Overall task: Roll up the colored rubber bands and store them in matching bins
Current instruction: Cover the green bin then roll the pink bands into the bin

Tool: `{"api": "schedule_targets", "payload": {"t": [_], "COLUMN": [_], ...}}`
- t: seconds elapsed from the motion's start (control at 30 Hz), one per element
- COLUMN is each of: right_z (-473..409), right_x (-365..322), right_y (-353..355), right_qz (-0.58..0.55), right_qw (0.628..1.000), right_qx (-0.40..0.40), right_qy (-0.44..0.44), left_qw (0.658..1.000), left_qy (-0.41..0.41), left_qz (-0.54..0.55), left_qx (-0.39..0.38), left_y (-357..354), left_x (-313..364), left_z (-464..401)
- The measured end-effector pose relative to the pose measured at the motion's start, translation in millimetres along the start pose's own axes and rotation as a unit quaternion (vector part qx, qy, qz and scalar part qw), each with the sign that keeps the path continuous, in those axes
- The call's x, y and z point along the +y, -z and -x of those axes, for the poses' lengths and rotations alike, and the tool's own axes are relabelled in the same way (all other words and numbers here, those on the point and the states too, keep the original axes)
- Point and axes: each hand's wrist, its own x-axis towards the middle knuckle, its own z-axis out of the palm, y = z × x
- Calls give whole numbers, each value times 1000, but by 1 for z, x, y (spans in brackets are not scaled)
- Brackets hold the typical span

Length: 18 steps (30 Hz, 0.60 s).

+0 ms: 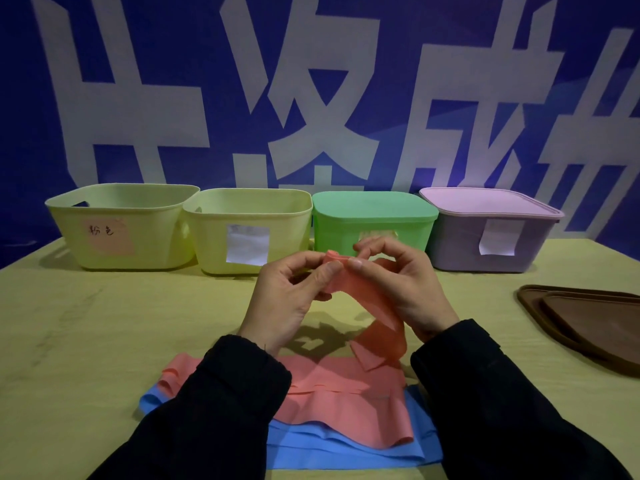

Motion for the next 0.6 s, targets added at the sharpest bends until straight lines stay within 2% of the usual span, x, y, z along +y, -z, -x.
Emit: {"api": "schedule_targets", "payload": {"t": [0.13,0.3,0.43,0.6], "right_z": [0,3,4,5], "right_x": [0,-4,-4,0], "right_y": [2,0,-7,-8], "right_qz": [61,11,-53,-25], "right_qw": [997,995,996,998], "right_qx": [-33,-67,-41,-30], "right_qy": [-26,-69,-66,-52], "left_qw": [1000,999,999,1000], "left_qy": [-8,20,23,12], "left_qz": [-8,21,30,15], "left_qx": [17,15,-2,-14], "left_y": [0,-2,-2,-1], "left_x": [1,1,0,-2], "left_z": [0,0,1,1]}}
